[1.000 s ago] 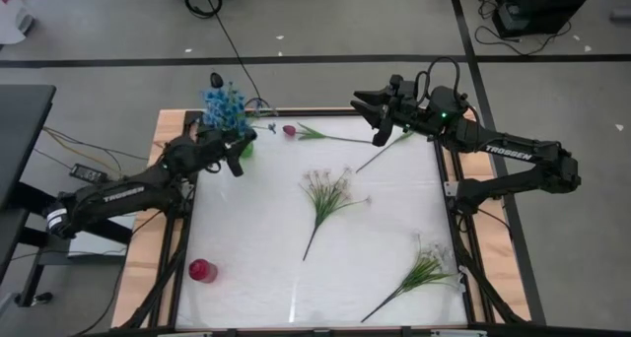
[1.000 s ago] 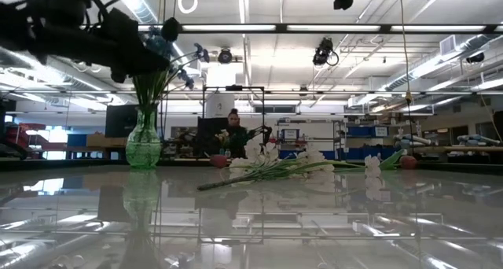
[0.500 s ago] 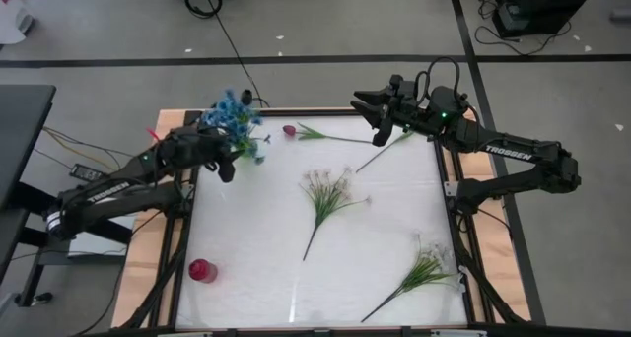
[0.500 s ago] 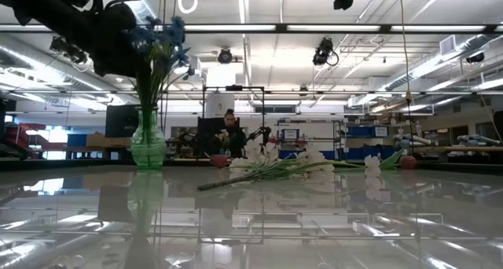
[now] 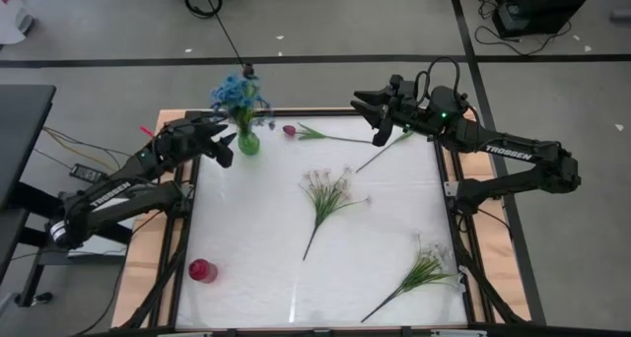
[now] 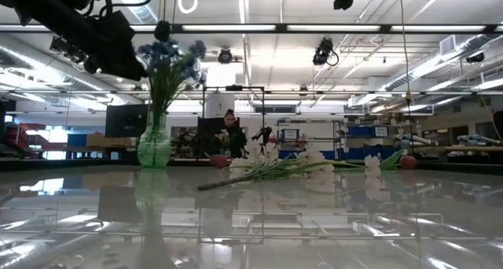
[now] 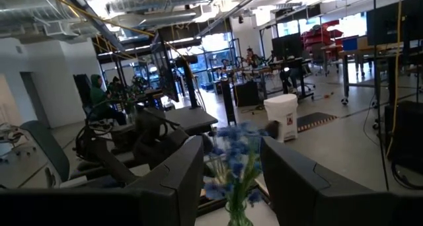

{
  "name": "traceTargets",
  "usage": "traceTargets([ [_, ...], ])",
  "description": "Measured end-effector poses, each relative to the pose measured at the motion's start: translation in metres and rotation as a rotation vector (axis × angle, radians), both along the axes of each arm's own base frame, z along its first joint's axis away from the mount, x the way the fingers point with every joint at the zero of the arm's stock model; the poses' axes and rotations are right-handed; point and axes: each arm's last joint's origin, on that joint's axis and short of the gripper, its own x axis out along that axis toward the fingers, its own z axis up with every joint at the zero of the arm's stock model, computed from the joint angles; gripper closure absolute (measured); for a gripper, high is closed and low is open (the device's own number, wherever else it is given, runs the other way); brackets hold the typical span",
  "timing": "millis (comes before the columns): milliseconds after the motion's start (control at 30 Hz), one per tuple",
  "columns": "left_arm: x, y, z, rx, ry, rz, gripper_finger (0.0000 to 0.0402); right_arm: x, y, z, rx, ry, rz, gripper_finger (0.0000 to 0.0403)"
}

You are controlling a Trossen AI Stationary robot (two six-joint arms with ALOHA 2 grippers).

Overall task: Sort flowers into vase by color
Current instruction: Put the bottom white flowers into the red vase

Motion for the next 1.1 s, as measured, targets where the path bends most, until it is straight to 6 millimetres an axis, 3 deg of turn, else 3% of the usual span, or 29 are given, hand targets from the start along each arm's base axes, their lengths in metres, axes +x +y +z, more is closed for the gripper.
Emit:
traceTargets([
  [400, -0.019, -0.015, 0.030, -0.120, 0.150, 0.000, 0.0204, 0.000, 0.000, 0.000, 0.000, 0.000, 0.000, 0.0243],
  [700, -0.042, -0.033, 0.065, -0.242, 0.184, 0.046, 0.0205, 0.000, 0.000, 0.000, 0.000, 0.000, 0.000, 0.0243],
  [900, -0.052, -0.042, 0.061, -0.373, 0.241, 0.069, 0.0205, 0.000, 0.000, 0.000, 0.000, 0.000, 0.000, 0.0243],
  [1100, -0.049, -0.044, 0.055, -0.559, 0.193, 0.060, 0.0205, 0.000, 0.000, 0.000, 0.000, 0.000, 0.000, 0.0243],
])
